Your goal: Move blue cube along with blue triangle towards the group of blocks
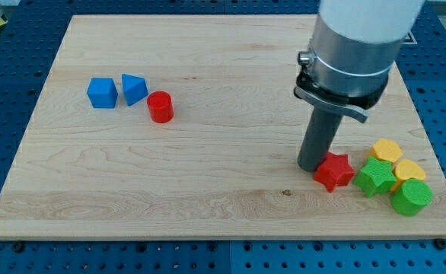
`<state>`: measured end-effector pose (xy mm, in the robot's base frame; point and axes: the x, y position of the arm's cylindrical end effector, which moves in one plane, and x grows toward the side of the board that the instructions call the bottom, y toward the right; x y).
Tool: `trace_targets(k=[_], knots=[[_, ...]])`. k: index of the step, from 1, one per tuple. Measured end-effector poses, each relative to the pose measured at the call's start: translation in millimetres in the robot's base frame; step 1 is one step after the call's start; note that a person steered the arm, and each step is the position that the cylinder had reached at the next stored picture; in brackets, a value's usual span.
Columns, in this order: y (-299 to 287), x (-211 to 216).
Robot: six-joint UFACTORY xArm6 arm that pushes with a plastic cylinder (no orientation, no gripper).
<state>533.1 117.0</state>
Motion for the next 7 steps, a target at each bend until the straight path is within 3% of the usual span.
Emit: trace_targets(k=[1, 3, 5, 6, 7], knots=[[-12, 5], [-197, -5], [-371, -71], [-376, -103], [-368, -108]])
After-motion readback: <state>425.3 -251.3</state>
